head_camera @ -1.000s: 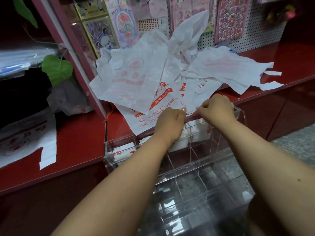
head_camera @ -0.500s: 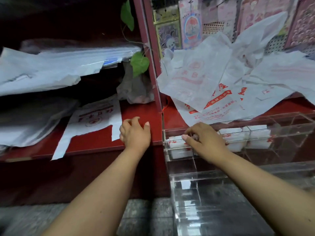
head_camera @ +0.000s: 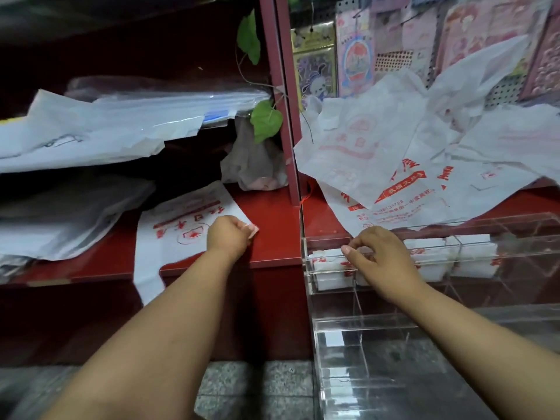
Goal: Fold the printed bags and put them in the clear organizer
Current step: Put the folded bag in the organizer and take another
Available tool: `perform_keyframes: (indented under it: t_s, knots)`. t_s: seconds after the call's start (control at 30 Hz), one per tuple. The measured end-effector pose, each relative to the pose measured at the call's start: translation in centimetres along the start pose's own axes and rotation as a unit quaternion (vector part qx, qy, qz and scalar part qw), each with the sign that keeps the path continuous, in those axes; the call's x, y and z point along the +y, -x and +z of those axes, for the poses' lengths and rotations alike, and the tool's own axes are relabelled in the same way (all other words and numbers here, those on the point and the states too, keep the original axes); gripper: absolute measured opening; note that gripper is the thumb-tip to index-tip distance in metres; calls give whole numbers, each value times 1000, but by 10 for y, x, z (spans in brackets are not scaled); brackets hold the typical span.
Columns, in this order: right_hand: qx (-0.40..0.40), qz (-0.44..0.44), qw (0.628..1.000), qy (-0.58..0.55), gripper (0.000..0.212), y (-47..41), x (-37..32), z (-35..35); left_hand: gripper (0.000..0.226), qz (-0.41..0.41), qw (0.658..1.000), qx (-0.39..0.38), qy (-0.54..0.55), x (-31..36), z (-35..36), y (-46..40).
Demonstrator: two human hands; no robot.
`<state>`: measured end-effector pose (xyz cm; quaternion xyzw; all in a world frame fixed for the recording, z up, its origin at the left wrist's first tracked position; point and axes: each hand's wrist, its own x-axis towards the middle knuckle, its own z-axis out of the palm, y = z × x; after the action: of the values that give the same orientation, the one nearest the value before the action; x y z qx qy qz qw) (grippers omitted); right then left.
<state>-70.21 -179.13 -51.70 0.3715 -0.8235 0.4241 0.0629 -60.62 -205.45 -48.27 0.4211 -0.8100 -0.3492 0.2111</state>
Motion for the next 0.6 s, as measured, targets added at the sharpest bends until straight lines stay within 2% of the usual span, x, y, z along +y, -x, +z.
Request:
perform_keyframes:
  t_s: [0.1,0.17,0.27,0.37,0.4,0.5,0.6]
  knots:
    - [22,19,999,-43,27,6,-9,-8,13,-79,966,-64,238,44,20,15]
    - [0,44,995,-89,23,11,-17,-14,13,-104,940,-113,305,76,31,28]
    - [-36,100,983,-150,24,14,-24,-16,13,-121,909,-194,347,114,44,49]
    - [-62,188,954,-226,51,11,-23,-11,16,-137,881,-269,363,143,55,73]
    - [-78,207,943,-247,54,11,-22,-9,18,-142,870,-289,373,151,59,80]
    - [-101,232,920,-300,40,13,-23,-8,18,-163,835,-347,395,169,69,96]
    - [-37,256,909,-326,25,15,-19,-9,22,-163,813,-388,403,177,75,105]
